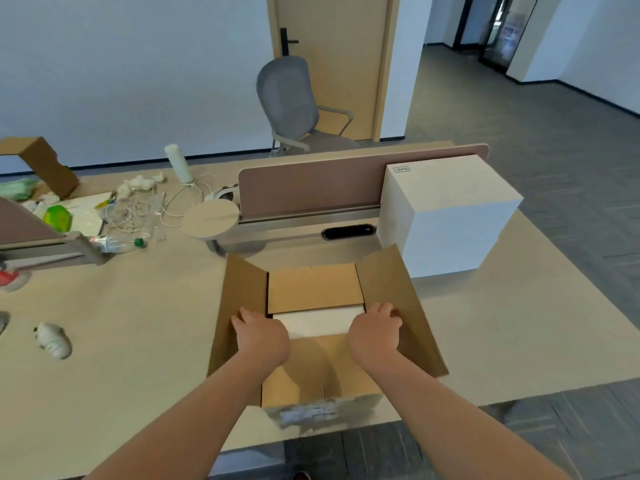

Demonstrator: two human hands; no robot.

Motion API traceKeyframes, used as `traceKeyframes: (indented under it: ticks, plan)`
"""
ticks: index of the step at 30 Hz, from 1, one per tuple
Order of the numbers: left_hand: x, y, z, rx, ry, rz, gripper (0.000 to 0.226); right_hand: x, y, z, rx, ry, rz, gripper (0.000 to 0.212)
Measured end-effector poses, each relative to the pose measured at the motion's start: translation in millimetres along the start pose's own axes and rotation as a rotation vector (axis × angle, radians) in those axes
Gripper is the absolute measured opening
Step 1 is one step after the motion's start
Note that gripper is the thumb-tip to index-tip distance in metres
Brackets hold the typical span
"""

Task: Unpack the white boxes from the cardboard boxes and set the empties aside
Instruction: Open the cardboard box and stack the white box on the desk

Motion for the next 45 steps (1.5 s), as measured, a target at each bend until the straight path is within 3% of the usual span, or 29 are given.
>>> traceKeyframes:
  ticks: [6, 10, 16, 23, 34, 42, 45]
  plan:
    - [36, 0, 13, -0.009, -0.147, 0.204, 0.043, 28, 1, 3, 0.007, 0.026, -0.224, 0.049]
    - [42, -1, 14, 0.024, -0.149, 0.338, 0.044, 39, 2, 4, -0.03, 0.093, -0.424, 0.053]
    - [54, 7, 1, -0.006, -0.212, 0.78, 0.047, 43, 4, -8, -0.031, 0.212, -0.561, 0.051]
    - [57, 13, 0, -0.026, -0.213, 0.987, 0.057, 49, -4, -10, 0.042, 0.27, -0.731, 0.052]
    - [53, -18, 18, -0.066, -0.256, 0.951, 0.054, 54, -19, 7, -0.073, 0.182, -0.752, 0.068]
    - [36, -38, 17, -0.032, -0.236, 0.707, 0.036, 30, -21, 16, -0.013, 0.242, -0.586, 0.04]
    - [30, -44, 4, 0.025, -0.199, 0.715, 0.036, 16, -34, 13, -0.074, 0.278, -0.586, 0.043]
Point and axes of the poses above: each hand's wrist, its own z-axis away from the middle knuckle, its own x-axis out of the palm, y = z × x, the point moved 2 cm from there along -z, towards the middle knuckle, and after that the axes turned 14 degrees about -x, right-handed, at the moved point
